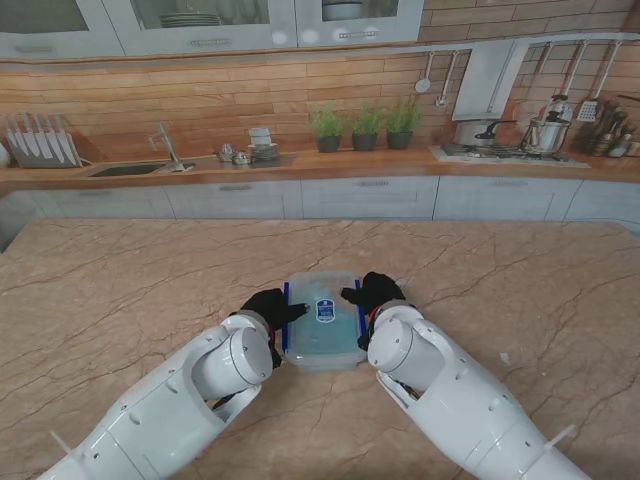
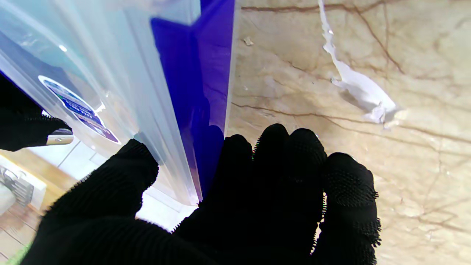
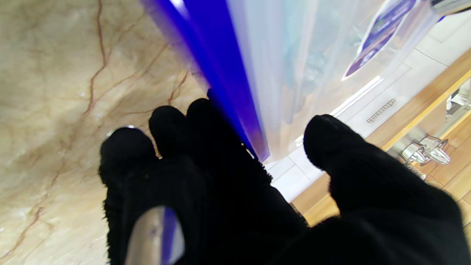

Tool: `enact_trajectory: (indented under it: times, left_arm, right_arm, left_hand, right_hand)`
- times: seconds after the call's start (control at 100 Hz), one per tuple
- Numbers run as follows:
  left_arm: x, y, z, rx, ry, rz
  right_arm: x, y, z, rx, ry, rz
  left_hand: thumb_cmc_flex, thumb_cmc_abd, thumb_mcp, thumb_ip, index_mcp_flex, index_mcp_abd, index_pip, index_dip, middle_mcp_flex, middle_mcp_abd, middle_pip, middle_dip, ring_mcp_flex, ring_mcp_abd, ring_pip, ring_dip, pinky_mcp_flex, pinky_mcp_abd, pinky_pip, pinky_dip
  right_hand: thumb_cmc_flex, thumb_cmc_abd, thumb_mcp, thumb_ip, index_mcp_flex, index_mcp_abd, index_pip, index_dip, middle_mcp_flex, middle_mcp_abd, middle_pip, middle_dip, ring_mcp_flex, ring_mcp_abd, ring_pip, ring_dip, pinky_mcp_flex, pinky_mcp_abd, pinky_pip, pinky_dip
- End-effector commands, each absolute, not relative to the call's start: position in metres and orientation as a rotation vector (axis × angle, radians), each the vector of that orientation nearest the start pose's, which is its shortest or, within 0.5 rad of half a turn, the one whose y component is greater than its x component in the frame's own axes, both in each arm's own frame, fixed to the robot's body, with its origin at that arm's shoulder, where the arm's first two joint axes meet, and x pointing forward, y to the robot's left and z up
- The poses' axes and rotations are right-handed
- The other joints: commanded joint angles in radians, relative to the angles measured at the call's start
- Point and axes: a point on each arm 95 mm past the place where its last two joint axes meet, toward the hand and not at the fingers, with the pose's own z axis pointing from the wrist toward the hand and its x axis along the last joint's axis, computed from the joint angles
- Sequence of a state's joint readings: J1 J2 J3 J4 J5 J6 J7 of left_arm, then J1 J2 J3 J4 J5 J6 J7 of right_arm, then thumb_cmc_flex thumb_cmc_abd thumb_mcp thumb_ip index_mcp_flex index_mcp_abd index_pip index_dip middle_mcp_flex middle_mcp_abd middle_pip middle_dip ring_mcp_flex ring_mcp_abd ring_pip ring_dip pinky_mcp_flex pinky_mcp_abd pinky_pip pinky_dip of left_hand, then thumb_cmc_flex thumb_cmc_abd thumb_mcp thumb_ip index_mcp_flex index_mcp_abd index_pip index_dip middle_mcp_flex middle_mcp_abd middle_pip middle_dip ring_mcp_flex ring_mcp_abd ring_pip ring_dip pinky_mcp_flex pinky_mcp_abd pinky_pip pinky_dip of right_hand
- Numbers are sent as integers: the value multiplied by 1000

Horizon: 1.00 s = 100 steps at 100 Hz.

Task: Fold the bubble film and place it into the plastic crate

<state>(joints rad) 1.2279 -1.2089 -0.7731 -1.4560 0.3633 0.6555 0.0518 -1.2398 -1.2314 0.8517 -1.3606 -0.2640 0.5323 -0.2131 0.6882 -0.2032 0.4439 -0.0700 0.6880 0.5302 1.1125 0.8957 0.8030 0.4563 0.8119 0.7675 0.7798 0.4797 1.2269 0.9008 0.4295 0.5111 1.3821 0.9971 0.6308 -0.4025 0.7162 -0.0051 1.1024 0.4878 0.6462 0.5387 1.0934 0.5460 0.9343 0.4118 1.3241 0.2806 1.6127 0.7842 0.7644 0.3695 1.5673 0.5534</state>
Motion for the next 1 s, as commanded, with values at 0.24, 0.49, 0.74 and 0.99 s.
enact_trajectory:
  times: [0.24,0.49,0.74,0.99]
  left_arm:
    - [427,-127,-339,-1857,1389,-1330]
    - [431,-123,-339,-1845,1295,-1387]
    - [436,-95,-341,-1907,1172,-1342]
    - [428,-74,-339,-2041,1109,-1327]
  right_arm:
    - [447,126,-346,2040,1072,1490]
    - [447,118,-344,2061,1087,1460]
    - [447,89,-342,2156,1203,1211]
    - [456,73,-352,2185,1083,1222]
  left_hand:
    - [191,-27,80,21,-55,-180,239,136,-19,-96,-17,-9,-67,21,-84,-55,-69,14,-36,-83]
    - [142,-72,-17,17,-68,-257,27,-131,-19,-73,-95,-85,-90,43,-168,-118,-98,27,-59,-191]
    - [102,71,-447,57,-193,-228,-525,-443,-215,-42,-322,-251,-302,52,-385,-202,-304,-14,-162,-291]
    - [62,90,-456,58,-227,-221,-654,-507,-313,-35,-424,-319,-410,43,-519,-259,-401,-41,-206,-347]
  right_hand:
    - [55,70,-20,-29,39,-209,34,27,227,-74,83,-37,-25,-8,-43,6,29,-33,46,-15]
    - [-92,77,-81,-12,-16,-196,-55,7,101,-29,76,-17,-25,20,-143,-59,-75,-18,17,1]
    - [-252,153,-281,-15,-320,-244,-296,36,-173,-23,-44,-9,-167,83,-411,-195,-281,17,-104,42]
    - [-289,157,-270,-15,-463,-342,-359,45,-380,-65,-158,-37,-376,137,-549,-200,-415,35,-201,54]
